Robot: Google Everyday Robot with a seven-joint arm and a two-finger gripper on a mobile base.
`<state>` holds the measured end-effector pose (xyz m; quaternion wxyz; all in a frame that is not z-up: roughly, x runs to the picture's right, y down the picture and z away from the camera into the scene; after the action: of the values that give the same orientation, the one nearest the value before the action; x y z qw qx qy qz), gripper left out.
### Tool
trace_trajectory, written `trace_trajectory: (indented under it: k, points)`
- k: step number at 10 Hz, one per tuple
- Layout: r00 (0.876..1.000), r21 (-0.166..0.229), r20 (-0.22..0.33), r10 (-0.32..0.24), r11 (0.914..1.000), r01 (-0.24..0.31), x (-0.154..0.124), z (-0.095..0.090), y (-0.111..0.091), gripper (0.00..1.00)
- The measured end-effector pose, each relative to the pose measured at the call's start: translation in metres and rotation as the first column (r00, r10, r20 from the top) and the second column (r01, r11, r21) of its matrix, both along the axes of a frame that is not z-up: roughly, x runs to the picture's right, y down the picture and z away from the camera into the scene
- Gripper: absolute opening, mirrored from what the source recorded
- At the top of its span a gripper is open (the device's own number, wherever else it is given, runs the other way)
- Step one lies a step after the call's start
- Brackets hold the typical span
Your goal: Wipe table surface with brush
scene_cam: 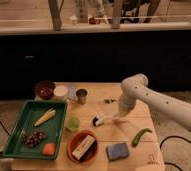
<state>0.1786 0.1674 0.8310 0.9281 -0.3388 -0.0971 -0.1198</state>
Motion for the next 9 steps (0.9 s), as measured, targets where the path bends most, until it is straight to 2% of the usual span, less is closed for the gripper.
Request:
trace_trajectory:
  k: [2,5,7,9]
  points:
    - [1.000,-0.003,-0.012,-0.010,0.9999,0.010,0.020,-0.008,0.009,0.02]
    - [0.997,-0.005,-0.069,0.020,0.9998,-0.020,0.066,0.004,0.001,0.02]
    - [0.995,0.018,-0.095,0.041,0.9991,-0.040,0.074,0.025,-0.020,0.02]
    - [0.996,0.032,-0.085,0.039,0.9988,-0.037,0.061,0.038,-0.034,0.02]
